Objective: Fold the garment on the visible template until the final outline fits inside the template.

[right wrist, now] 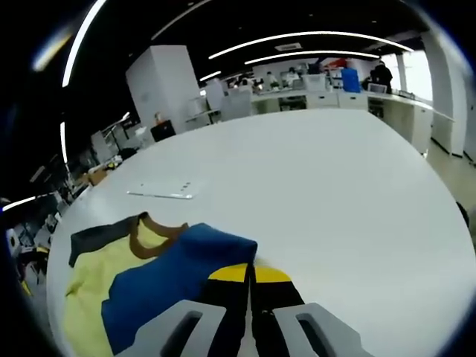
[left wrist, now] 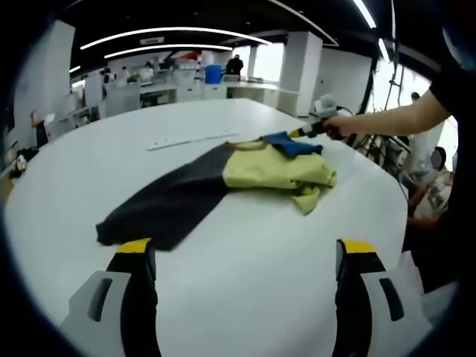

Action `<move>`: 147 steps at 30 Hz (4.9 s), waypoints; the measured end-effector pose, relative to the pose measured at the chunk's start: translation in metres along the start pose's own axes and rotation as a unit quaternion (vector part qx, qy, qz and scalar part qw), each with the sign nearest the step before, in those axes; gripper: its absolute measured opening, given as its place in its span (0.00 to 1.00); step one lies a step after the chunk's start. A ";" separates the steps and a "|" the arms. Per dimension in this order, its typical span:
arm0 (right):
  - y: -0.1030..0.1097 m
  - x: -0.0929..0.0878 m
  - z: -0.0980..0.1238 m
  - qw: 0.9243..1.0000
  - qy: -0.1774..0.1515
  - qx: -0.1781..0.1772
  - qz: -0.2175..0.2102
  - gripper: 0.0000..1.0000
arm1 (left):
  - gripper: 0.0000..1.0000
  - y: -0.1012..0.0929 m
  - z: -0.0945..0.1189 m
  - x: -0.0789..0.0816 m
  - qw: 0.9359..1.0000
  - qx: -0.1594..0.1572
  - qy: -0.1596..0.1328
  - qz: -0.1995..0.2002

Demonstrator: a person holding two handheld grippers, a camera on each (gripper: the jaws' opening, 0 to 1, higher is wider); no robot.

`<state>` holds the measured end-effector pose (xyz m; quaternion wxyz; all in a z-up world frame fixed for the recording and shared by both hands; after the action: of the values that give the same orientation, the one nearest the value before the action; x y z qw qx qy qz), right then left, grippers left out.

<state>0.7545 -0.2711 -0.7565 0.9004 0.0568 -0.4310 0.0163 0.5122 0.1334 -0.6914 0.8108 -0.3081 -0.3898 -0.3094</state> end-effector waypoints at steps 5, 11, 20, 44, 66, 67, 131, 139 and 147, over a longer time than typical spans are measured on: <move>0.002 0.001 0.003 1.000 -0.001 0.005 0.000 0.00 | 0.97 -0.002 -0.001 0.002 1.000 -0.001 -0.003 -0.001; 0.003 0.004 0.005 1.000 -0.001 0.009 -0.021 0.00 | 0.96 -0.002 0.000 -0.001 1.000 0.000 0.003 -0.001; 0.012 0.010 0.006 0.999 -0.012 0.022 -0.024 0.05 | 0.95 -0.001 0.002 -0.003 1.000 0.002 0.007 -0.001; 0.010 0.010 0.033 0.998 -0.022 -0.026 0.060 0.00 | 0.94 -0.001 0.006 -0.003 1.000 0.012 0.011 -0.006; -0.087 -0.032 0.117 0.965 -0.002 -0.219 0.145 0.00 | 0.95 -0.011 0.002 0.006 0.999 -0.007 0.003 -0.034; -0.094 -0.035 0.122 0.963 0.000 -0.234 0.133 0.00 | 0.95 -0.011 0.002 0.007 0.999 -0.007 0.003 -0.036; -0.131 -0.135 0.232 0.931 0.066 -0.356 -0.032 0.19 | 0.97 -0.028 0.017 0.004 0.998 -0.007 -0.006 -0.063; -0.091 -0.119 0.226 0.961 0.038 -0.265 -0.060 0.40 | 0.97 -0.031 0.013 0.006 0.998 -0.009 -0.001 -0.065; -0.041 -0.108 0.221 0.982 0.029 -0.175 -0.066 0.60 | 0.96 -0.033 0.004 0.008 0.998 -0.017 0.003 -0.065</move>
<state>0.5186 -0.3357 -0.7070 0.9078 -0.0737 -0.3959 -0.1168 0.4898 0.1138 -0.6738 0.7850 -0.2946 -0.4012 -0.3687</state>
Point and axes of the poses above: the point that each gripper's makers call its tool centre point, and the gripper's own axes: z roughly backward along the fingers, y roughly to its left, x roughly out of its top, the point moved 1 cm from there along z, roughly backward along the fingers, and after that the axes turned 15 degrees about -x, right-handed, at the moved point
